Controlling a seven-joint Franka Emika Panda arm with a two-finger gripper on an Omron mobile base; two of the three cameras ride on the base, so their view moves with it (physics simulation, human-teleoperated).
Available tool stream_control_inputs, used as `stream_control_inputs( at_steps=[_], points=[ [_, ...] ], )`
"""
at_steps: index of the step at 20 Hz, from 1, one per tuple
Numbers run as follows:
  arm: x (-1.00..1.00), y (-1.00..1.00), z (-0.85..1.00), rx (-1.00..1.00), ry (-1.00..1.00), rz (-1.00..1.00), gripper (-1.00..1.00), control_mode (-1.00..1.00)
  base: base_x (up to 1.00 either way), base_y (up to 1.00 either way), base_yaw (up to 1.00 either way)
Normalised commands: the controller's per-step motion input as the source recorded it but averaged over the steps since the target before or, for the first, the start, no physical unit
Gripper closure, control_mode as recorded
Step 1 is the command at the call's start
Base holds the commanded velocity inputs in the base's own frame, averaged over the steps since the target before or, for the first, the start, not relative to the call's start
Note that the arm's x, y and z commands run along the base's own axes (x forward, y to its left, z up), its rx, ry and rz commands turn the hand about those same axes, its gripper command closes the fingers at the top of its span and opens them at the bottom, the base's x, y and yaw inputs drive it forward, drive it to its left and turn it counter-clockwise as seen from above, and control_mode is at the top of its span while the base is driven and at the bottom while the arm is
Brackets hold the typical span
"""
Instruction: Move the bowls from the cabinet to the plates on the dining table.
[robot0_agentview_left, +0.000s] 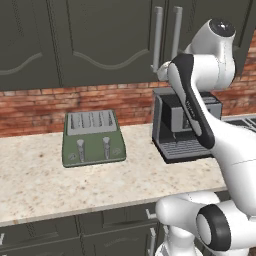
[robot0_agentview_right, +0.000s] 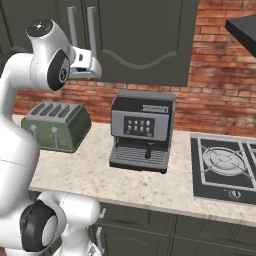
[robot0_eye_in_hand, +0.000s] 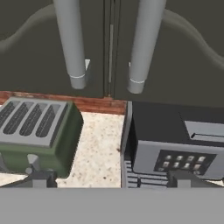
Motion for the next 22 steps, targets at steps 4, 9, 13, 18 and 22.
stream_control_inputs(
  at_steps=[4, 9, 13, 18, 22],
  points=[
    [0.06, -0.15, 0.23, 0.0, -0.02, 0.0, -1.0, -1.0, 0.0, 0.0, 0.0],
    [0.06, -0.06, 0.16, 0.0, -0.1, 0.0, -1.0, -1.0, 0.0, 0.0, 0.0],
    [0.05, -0.02, 0.16, 0.0, -0.16, 0.0, -1.0, -1.0, 0.0, 0.0, 0.0],
    [0.1, -0.04, 0.1, 0.0, -0.13, 0.0, -1.0, -1.0, 0.0, 0.0, 0.0],
    [0.27, -0.04, 0.05, 0.02, -0.01, 0.0, -1.0, -1.0, 0.0, 0.0, 0.0]
  ],
)
